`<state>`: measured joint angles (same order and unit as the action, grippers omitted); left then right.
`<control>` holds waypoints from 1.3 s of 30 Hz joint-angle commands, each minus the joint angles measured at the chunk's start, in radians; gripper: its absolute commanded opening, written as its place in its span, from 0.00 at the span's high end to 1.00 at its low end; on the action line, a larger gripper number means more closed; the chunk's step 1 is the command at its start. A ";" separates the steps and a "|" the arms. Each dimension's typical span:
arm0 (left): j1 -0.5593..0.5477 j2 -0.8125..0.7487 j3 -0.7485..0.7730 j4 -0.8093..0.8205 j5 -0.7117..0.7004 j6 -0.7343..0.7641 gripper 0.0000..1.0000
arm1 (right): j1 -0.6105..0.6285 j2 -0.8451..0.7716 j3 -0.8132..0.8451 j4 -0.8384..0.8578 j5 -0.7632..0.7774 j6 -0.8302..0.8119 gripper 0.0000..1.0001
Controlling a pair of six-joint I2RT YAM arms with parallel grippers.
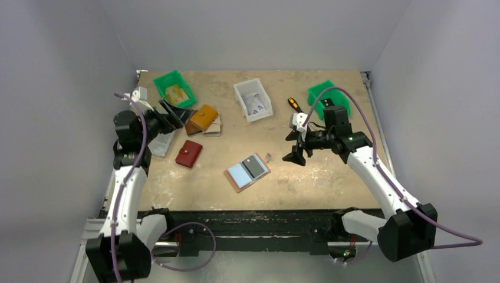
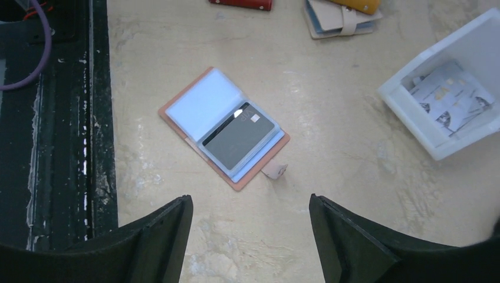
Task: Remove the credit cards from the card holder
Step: Remove the credit card from the card holder.
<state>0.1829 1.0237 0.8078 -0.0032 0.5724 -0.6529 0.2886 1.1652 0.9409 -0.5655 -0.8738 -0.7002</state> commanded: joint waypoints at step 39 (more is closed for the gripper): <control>-0.224 -0.071 -0.279 0.369 0.176 0.014 0.01 | -0.082 -0.097 -0.082 0.172 0.007 0.165 0.01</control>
<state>-0.0345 0.9436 0.5339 0.2871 0.7166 -0.6430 0.2081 1.1213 0.8715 -0.4377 -0.8963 -0.5510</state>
